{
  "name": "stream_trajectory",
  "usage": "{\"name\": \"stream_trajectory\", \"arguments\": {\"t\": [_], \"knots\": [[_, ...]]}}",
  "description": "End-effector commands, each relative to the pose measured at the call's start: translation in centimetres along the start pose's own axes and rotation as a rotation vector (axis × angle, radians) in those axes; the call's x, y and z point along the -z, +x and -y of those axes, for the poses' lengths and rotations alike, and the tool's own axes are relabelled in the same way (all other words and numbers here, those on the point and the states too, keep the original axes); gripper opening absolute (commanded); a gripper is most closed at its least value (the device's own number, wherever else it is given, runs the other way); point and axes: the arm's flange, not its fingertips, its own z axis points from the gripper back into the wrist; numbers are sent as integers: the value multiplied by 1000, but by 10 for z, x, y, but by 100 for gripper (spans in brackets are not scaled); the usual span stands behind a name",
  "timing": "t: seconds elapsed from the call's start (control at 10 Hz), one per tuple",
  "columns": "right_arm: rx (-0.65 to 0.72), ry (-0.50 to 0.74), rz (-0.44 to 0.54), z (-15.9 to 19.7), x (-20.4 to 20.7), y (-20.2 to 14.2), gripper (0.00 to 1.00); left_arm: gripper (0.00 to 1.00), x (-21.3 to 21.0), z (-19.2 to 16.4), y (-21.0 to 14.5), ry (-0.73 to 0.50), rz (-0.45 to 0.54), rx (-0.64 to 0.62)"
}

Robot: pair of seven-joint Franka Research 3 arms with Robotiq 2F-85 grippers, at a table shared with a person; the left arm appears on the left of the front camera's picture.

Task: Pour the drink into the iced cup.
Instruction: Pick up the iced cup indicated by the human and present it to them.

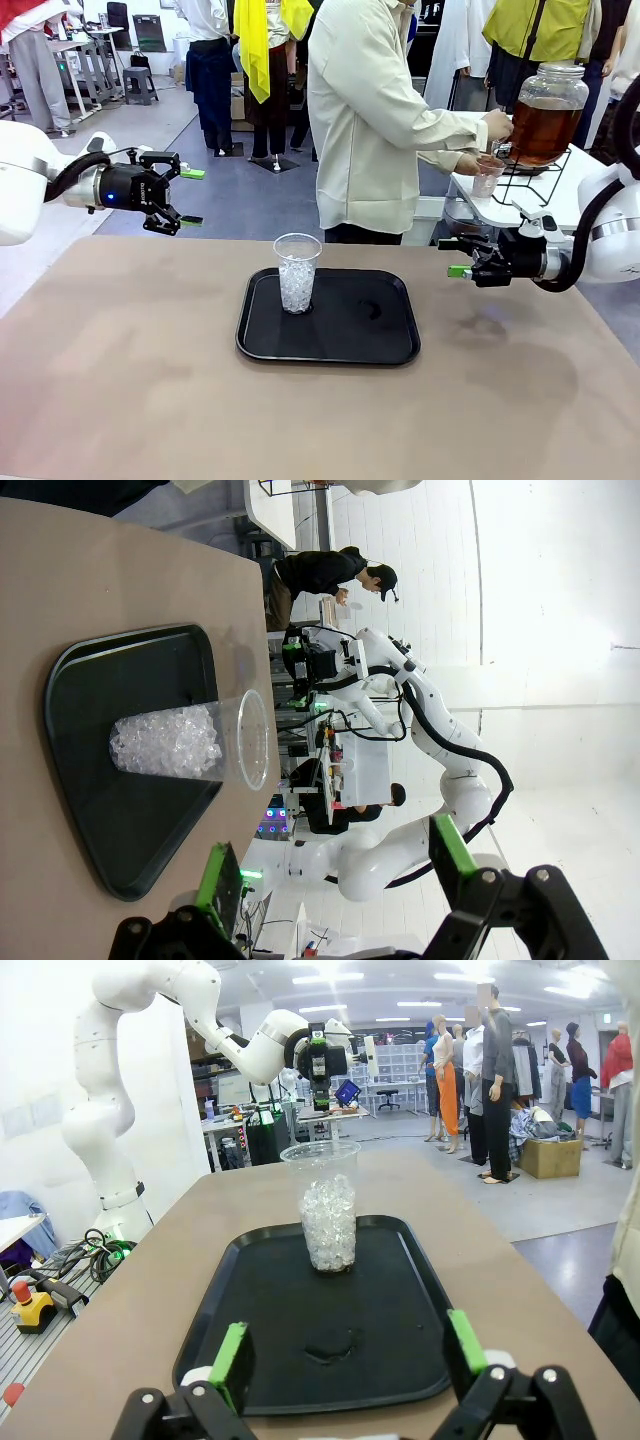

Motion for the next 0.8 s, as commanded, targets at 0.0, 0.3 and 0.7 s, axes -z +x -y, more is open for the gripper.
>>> {"name": "stream_trajectory", "arguments": {"t": [0.0,0.3,0.7], "knots": [[-4,1,0,1,0,2,100,100,0,2,0,-7,10,-10],[-4,1,0,1,0,2,100,100,0,2,0,-7,10,-10],[-4,1,0,1,0,2,100,100,0,2,0,-7,10,-10]]}}
